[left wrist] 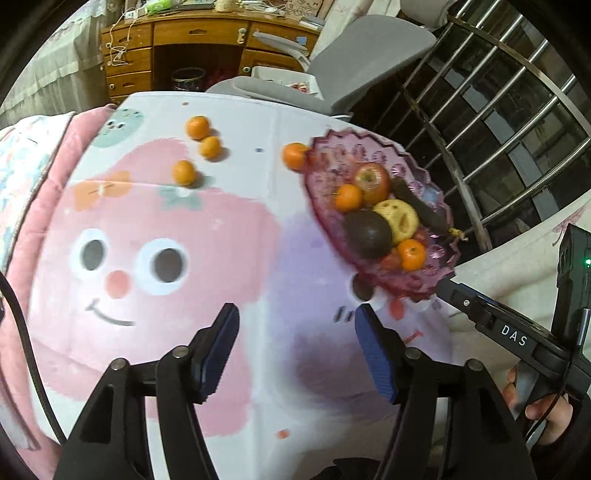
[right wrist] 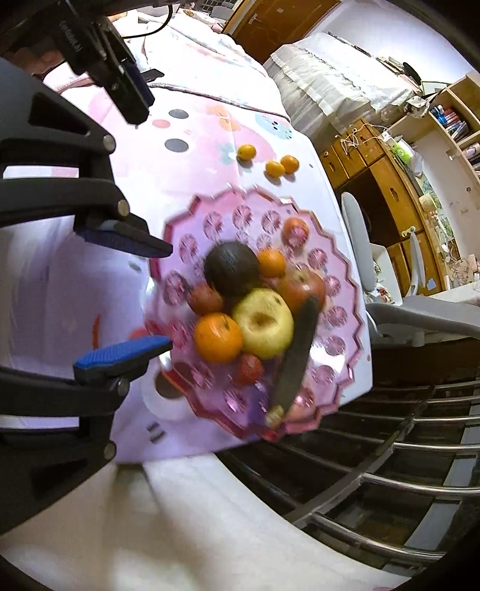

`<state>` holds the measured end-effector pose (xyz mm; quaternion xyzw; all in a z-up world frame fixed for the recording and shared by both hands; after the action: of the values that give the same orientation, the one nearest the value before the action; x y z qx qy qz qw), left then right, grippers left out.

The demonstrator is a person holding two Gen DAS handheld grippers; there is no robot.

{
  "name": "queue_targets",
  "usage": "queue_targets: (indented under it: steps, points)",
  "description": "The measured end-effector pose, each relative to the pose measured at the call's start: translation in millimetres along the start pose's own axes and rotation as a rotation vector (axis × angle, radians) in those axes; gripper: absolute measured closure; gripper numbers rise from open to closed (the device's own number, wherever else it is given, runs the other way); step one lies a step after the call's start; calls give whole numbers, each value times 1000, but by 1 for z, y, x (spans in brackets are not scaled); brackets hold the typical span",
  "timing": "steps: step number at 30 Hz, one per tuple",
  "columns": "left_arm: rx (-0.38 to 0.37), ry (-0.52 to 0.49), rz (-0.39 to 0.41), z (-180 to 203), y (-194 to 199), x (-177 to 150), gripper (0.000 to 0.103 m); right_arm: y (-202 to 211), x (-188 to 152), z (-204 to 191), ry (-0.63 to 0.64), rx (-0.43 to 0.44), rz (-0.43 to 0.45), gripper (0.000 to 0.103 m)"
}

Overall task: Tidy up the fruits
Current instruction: 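Grasp an orange with the left gripper while the right gripper grasps another orange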

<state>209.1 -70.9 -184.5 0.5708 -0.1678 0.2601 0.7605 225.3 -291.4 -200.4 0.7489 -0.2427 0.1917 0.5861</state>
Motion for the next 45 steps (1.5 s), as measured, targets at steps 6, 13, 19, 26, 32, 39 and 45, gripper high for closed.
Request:
queue_targets:
  steps: [6,13,19,26,32,39,45]
  points:
    - [16,-43,-32,-60,30,9,29,1,-17,-49,-39,-13,-5,51]
    - [26,-147,-80,-122,50,31,25,-3,-29,-113,-86,-17,16,48]
    - [0,-233,-136,-157,48,59,21,-15,-32,-163,-72,-11,45,47]
    - [-24,-273,-180,-176,26,102,19,-31,-24,-204,68,24,90,47]
    - [-40,-262,-192,-172,-9,139,18,-52,-8,-230,215,91,157,47]
    - [-60,-275,-268,-150,-75,164,18,-91,7,-249,345,172,219,47]
    - [-85,-263,-310,-135,-140,180,18,-134,7,-253,381,203,221,48]
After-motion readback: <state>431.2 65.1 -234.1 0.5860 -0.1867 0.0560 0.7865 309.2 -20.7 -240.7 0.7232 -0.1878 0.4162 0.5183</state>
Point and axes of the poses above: each gripper's, at about its wrist camera, not at the fingertips, and y roughly against the way its jaws point, z to its right, x to its top, the point moved 5 cm from there along -y, roughly the way its jaws point, and after that the axes turned 14 degrees about z, right-handed, at the moved point
